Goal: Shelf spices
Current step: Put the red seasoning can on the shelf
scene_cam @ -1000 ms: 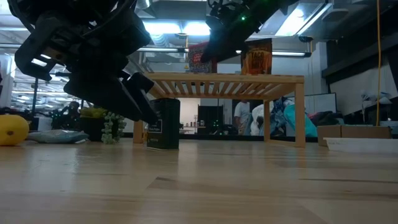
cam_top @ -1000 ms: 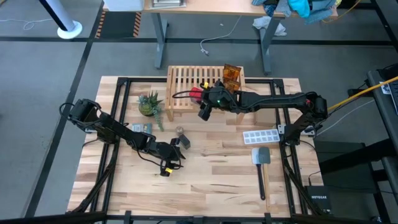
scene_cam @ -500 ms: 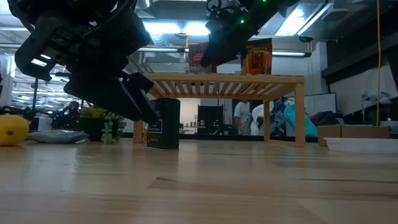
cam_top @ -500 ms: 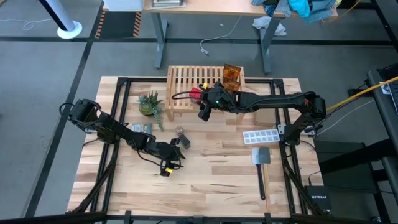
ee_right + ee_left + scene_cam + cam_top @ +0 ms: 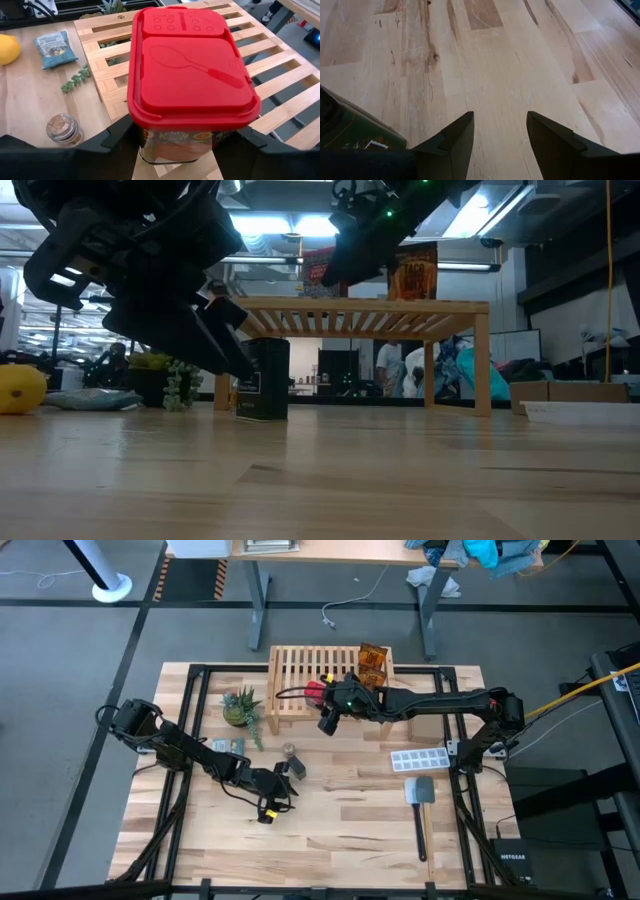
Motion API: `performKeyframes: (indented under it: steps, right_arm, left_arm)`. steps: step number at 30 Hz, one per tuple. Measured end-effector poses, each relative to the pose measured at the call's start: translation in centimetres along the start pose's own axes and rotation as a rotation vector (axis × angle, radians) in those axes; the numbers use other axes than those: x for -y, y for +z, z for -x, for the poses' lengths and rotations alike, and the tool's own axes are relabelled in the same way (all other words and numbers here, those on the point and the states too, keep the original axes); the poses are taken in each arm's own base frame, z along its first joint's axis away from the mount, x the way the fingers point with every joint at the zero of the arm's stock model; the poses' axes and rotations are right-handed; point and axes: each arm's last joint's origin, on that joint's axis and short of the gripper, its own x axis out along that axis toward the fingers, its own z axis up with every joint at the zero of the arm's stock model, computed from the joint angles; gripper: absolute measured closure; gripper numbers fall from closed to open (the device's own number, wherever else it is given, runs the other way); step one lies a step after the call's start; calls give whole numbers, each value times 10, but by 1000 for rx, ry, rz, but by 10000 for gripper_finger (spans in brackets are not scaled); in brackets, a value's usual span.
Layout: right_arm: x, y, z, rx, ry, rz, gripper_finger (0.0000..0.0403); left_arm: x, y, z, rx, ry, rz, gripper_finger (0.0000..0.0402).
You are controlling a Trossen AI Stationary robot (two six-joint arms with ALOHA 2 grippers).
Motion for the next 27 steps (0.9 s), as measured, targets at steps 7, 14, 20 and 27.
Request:
performKeyframes:
  steps: [7,14,20,27]
  right_arm:
    - [0,0,0,1,-6,-18,182]
    - [0,0,0,1,-8,-18,182]
    - [0,0,0,1,-5,-18,182]
    - [0,0,0,1,-2,-19,182]
  left_arm:
    - [0,0,0,-2,0,3,226]
    - [0,0,0,-2,0,0,226]
    - [0,0,0,-2,0,0,226]
    - [-14,1,-1,-3,20,30,226]
